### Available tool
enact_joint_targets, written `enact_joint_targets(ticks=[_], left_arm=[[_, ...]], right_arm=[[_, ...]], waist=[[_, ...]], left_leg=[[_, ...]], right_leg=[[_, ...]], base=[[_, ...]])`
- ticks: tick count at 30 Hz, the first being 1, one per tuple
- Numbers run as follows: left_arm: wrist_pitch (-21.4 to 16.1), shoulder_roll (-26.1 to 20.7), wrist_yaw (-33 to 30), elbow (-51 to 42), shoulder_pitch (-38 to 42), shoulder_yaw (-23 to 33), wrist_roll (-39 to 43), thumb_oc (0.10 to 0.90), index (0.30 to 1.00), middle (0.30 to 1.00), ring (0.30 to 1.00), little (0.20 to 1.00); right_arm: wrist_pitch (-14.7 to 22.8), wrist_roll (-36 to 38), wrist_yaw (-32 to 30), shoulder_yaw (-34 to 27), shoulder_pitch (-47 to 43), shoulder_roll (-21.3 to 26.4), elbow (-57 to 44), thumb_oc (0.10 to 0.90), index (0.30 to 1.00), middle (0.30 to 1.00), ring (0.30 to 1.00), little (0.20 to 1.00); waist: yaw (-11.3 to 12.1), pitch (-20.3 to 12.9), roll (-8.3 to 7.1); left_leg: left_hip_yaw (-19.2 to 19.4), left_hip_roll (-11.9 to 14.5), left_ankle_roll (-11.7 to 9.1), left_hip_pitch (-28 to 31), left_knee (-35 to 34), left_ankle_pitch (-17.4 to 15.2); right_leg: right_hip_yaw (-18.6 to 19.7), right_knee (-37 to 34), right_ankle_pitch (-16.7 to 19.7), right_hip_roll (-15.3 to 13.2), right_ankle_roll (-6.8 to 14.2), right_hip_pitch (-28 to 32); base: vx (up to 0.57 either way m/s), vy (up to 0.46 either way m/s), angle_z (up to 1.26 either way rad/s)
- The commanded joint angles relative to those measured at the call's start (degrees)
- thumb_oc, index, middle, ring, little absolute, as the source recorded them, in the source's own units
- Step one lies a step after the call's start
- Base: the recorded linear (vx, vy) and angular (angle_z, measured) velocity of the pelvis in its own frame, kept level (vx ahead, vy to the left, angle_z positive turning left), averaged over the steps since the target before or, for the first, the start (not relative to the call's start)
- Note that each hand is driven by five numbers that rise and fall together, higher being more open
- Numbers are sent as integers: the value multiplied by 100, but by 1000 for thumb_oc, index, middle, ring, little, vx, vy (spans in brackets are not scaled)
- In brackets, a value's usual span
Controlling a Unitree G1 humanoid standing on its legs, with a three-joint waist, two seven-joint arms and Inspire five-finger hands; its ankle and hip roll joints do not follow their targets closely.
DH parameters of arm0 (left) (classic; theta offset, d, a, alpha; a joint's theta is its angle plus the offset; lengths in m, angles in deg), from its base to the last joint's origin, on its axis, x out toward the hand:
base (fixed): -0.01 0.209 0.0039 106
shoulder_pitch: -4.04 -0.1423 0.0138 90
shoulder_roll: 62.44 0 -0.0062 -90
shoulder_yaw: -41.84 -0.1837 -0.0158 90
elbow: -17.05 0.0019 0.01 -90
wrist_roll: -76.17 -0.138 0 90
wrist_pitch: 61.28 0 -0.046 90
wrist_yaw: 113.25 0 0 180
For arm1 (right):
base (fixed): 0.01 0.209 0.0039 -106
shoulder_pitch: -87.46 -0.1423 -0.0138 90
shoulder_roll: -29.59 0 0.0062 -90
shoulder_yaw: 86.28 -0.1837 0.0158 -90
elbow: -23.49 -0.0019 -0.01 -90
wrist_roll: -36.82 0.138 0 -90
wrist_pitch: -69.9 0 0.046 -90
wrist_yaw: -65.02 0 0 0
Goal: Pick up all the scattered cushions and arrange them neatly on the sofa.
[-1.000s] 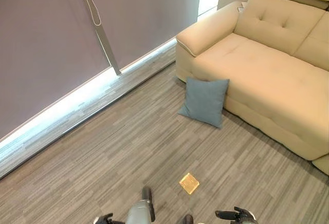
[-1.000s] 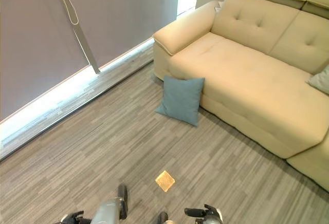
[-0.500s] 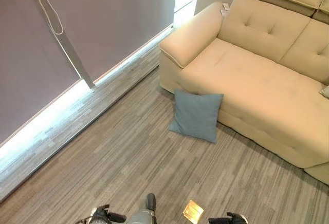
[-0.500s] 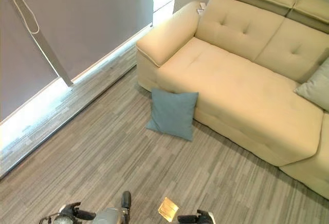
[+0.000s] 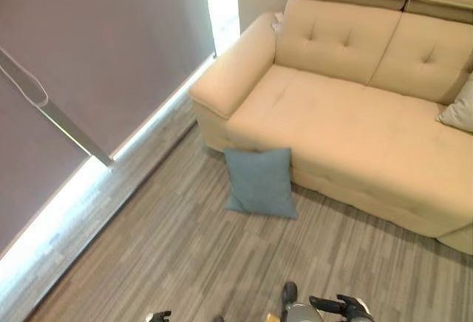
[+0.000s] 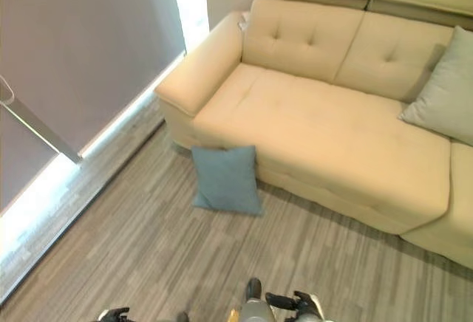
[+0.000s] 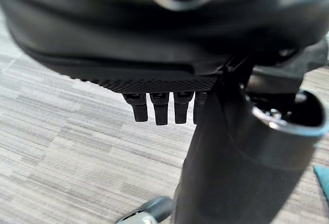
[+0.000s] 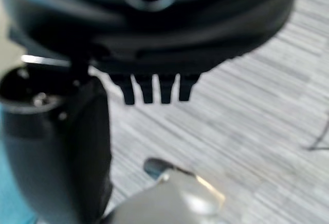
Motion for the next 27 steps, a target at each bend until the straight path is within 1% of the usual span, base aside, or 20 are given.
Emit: enact_joint_targets(ticks=[1,2,3,4,5,6,7,9,11,12,13,14,15,19,20,22,24,25,26,27], left_arm=[[43,-294,88,58,-55,-45,-60,800,900,900,900,900],[34,-304,117,15,-31,-23,1,800,900,900,900,900],[38,-316,90,-110,-16,30,233,800,900,900,900,900],[39,-321,90,-110,-14,32,233,800,900,900,900,900],[43,-325,54,-150,9,52,351,800,900,900,900,900],[34,-353,-40,-186,11,19,379,800,900,900,900,900],[34,-356,-40,-185,13,20,379,800,900,900,900,900],[19,-407,-41,-116,-60,-77,468,800,900,900,900,900],[-6,-449,64,-125,-37,212,751,800,900,900,900,900],[-6,-452,64,-126,-39,211,751,800,900,900,900,900],[-70,-483,59,-189,-64,427,885,800,900,900,900,900],[-86,-494,-3,-245,-9,463,939,800,900,900,900,900],[-86,-484,-28,-247,76,433,946,800,900,900,900,900],[-11,-487,-33,-15,52,454,905,800,900,900,900,900],[-12,-531,-31,12,46,591,978,800,900,900,900,900],[0,-568,-18,44,41,639,983,800,900,900,900,900],[5,-643,-94,-21,195,593,924,800,900,900,900,900],[5,-644,-95,-20,196,593,924,800,900,900,900,900],[0,-713,-120,-183,273,502,921,800,900,900,900,900],[-7,-760,-127,-282,312,465,921,800,900,900,900,900]], right_arm=[[-169,-127,-1,117,275,-175,404,800,900,900,900,900],[-135,-66,-36,136,208,-158,345,800,900,900,900,900],[-71,82,-116,170,13,-72,189,800,900,900,900,900],[-70,82,-116,171,9,-76,190,800,900,900,900,900],[-46,149,-169,156,-78,-6,99,800,900,900,900,900],[0,243,-304,140,-157,89,-53,800,900,900,900,900],[0,243,-304,140,-159,86,-53,800,900,900,900,900],[-114,482,-372,258,-874,248,-80,800,900,900,900,900],[105,419,-205,196,96,250,-415,800,900,900,900,900],[104,419,-205,196,100,248,-419,800,900,900,900,900],[201,338,-188,168,359,226,-419,800,900,900,900,900],[179,298,-201,144,311,254,-284,800,900,900,900,900],[138,255,-226,122,272,264,-180,800,900,900,900,900],[116,103,-215,49,375,185,52,800,900,900,900,900],[85,-12,-146,56,434,121,100,800,900,900,900,900],[74,-72,-109,84,465,58,122,800,900,900,900,900],[60,-109,-61,122,450,-37,105,800,900,900,900,900],[59,-109,-61,121,450,-38,104,800,900,900,900,900],[74,-62,-66,111,520,-74,-50,800,900,900,900,900],[82,-36,-72,109,551,-79,-130,800,900,900,900,900]], waist=[[-27,43,-250],[15,93,-293],[203,305,-404],[179,286,-431],[262,371,-488],[400,475,-533],[385,454,-556],[713,334,-463],[702,381,-483],[699,367,-509],[727,434,-476],[823,514,-451],[884,518,-426],[886,427,-432],[911,280,-525],[957,214,-612],[898,220,-711],[905,219,-720],[796,247,-669],[740,276,-647]], left_leg=[[-175,-256,4,235,1222,-881],[-129,-179,-79,-178,1978,-489],[-282,-144,-113,-959,3780,172],[-300,-177,-109,-990,3770,200],[-245,-171,-91,-1287,4333,278],[-54,-169,11,-1815,4779,96],[-58,-197,17,-1841,4763,121],[21,-377,128,-2402,4122,-122],[170,-273,231,-2363,2821,-204],[179,-300,236,-2354,2766,-163],[119,-81,156,-2503,1437,159],[-82,49,-3,-2539,717,621],[-299,175,-80,-2650,309,811],[-248,355,-191,-2517,54,1072],[13,350,-147,-2514,179,1030],[72,277,-80,-2488,275,933],[269,112,154,-2267,416,576],[280,104,160,-2268,421,570],[360,-43,341,-2005,444,346],[392,-94,406,-1892,443,255]], right_leg=[[540,-688,639,-42,208,-852],[504,-661,492,-22,84,-738],[477,-661,307,52,-197,-428],[464,-667,316,17,-194,-448],[439,-677,225,35,-292,-304],[442,-630,26,120,-399,-100],[435,-633,33,93,-396,-122],[453,-599,-281,264,-397,217],[498,-548,-453,383,-312,315],[499,-557,-442,357,-308,304],[577,-535,-605,511,-224,429],[705,-545,-762,564,-186,669],[800,-608,-835,579,-160,840],[882,-721,-1026,500,-39,1232],[922,-717,-949,342,84,1322],[971,-541,-896,219,169,1271],[953,648,-289,-154,395,774],[964,663,-296,-167,402,762],[982,1436,235,-334,364,478],[1000,1727,442,-421,321,333]], base=[[268,-224,32],[254,-329,31],[127,-246,28],[146,-247,13],[183,-158,-18],[186,-157,-30],[342,-87,-13],[422,-5,1],[295,10,4],[314,87,6],[383,158,-7],[541,242,-6],[440,213,-20],[373,163,-62],[608,300,-24],[420,240,-7],[325,260,-15],[293,256,-14],[304,249,-8],[406,320,4]])
